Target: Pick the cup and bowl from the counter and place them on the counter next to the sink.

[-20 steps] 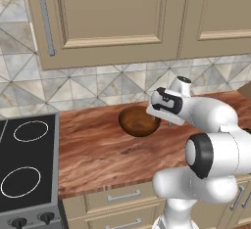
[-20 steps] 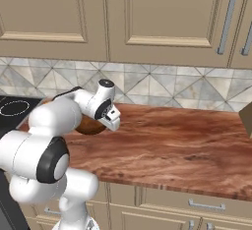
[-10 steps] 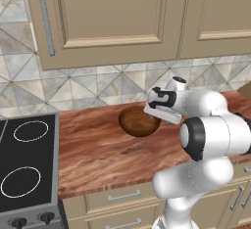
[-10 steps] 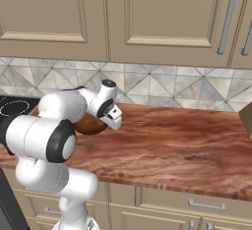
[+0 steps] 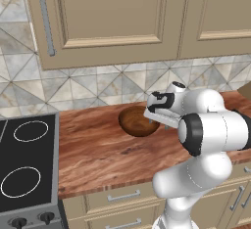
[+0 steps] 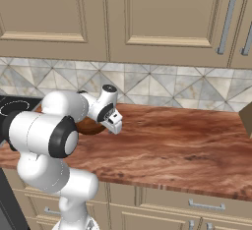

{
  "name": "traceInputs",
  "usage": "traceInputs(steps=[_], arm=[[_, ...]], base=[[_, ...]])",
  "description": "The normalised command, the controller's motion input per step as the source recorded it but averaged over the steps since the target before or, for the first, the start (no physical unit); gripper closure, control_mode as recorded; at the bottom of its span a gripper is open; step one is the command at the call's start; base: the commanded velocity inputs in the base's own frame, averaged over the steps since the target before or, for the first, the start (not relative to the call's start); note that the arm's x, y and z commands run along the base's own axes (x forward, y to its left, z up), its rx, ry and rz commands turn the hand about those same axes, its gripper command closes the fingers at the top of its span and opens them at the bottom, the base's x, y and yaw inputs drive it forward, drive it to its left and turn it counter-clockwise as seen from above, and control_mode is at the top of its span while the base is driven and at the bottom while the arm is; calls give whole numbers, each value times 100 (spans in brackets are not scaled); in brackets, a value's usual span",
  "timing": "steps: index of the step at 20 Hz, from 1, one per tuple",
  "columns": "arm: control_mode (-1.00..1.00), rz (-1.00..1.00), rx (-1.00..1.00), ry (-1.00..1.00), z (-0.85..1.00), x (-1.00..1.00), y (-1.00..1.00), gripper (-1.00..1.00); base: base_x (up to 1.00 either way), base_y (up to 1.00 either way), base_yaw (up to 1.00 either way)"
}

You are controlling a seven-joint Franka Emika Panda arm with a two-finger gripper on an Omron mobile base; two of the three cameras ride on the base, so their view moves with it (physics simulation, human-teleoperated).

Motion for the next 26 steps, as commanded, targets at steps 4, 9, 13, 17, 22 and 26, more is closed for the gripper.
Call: traceInputs(steps=[4,9,13,17,22,26], arm=[[-100,0,0,0,-23,0,1,-100],[-100,0,0,0,0,0,0,-100],[-100,0,0,0,0,0,0,-100],[-100,0,0,0,0,0,0,-100],[-100,0,0,1,0,0,0,100],[-100,0,0,0,0,0,0,100]], base=[[0,0,0],[0,0,0],[0,0,0],[0,0,0],[0,0,0],[0,0,0]])
